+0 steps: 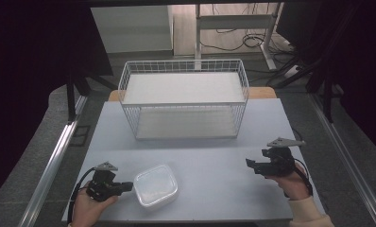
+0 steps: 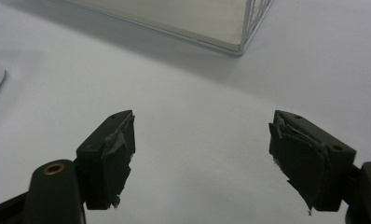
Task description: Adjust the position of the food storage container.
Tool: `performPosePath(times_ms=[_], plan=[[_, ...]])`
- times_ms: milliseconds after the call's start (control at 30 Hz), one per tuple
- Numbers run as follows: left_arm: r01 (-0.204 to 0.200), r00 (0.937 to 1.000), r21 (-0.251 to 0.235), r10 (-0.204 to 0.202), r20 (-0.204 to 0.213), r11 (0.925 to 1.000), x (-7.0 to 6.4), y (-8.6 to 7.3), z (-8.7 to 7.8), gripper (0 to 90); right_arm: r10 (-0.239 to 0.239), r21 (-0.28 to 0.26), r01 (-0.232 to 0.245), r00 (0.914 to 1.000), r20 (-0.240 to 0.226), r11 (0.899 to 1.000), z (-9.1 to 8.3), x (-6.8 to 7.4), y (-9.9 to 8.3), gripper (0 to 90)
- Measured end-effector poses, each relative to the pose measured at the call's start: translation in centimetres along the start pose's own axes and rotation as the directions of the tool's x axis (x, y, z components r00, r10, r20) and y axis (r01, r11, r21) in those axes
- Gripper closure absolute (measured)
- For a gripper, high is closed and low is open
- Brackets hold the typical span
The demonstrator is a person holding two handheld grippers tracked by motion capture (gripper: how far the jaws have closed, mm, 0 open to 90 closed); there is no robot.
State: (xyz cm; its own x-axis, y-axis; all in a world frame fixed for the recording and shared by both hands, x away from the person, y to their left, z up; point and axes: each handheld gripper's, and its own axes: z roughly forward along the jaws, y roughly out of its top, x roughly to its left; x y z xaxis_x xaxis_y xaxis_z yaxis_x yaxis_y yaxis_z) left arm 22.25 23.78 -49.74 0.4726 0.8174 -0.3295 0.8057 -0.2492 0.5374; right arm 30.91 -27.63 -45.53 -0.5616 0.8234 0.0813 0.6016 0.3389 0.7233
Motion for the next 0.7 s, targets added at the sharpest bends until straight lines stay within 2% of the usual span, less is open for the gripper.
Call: performPosePath(times_ms=[233, 700], plan=[[-0.003, 1.0000, 0.007, 0.003, 0.007, 1.0000, 0.1, 0.8, 0.6, 89.9, 0.000, -0.002, 0.000, 1.0000, 0.000, 1.000, -0.1, 0.0, 0.0, 22.1], [-0.039, 0.9990, 0.030, 0.039, 0.024, 0.9988, -0.6, 3.1, 2.3, 89.9, 0.003, -0.009, -0.003, 1.0000, 0.002, 1.000, -0.3, -0.2, 0.1, 22.1]])
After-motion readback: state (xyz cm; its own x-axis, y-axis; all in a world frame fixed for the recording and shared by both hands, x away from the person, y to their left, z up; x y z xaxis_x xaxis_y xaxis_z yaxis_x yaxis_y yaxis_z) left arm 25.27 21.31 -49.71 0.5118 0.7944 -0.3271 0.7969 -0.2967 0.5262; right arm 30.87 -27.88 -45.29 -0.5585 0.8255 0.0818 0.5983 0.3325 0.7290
